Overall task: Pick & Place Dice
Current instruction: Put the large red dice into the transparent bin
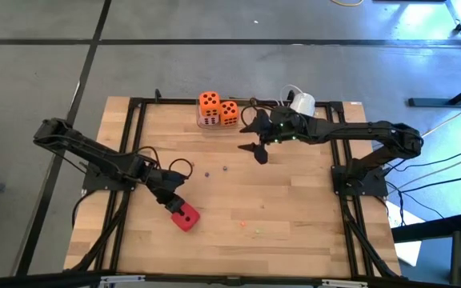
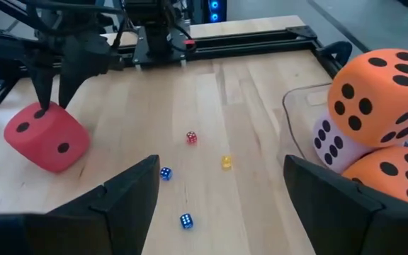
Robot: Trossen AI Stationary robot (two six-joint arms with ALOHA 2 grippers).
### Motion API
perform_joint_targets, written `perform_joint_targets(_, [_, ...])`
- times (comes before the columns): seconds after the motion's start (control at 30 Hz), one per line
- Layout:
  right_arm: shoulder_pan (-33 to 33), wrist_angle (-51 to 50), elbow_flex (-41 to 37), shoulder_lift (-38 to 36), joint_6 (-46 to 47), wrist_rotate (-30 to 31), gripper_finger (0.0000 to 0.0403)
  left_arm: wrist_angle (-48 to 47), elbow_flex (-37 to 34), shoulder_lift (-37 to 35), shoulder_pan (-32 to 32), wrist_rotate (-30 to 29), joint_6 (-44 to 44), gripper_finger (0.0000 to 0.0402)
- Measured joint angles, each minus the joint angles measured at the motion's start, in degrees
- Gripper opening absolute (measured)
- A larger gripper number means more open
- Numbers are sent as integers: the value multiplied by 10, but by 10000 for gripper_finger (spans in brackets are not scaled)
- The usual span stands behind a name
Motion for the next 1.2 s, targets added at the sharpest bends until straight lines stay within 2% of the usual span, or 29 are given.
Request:
perform_joint_targets(0.27, [0, 0, 0, 0, -2, 3, 300, -6, 0, 0, 0, 0, -10, 147])
perform_joint_targets(0.6, [0, 0, 0, 0, -12, 5, 300, -4, 0, 0, 0, 1, -14, 272])
perform_joint_targets(0.73, [0, 0, 0, 0, -13, 13, 300, -3, 1, 4, 0, -1, -15, 308])
perform_joint_targets(1.0, [0, -3, 0, 0, -14, 54, 300, 78, 2, 9, -12, -30, -31, 317])
perform_joint_targets(1.2, [0, -2, 0, 0, -17, 54, 300, 12, 1, 9, -31, -39, -57, 317])
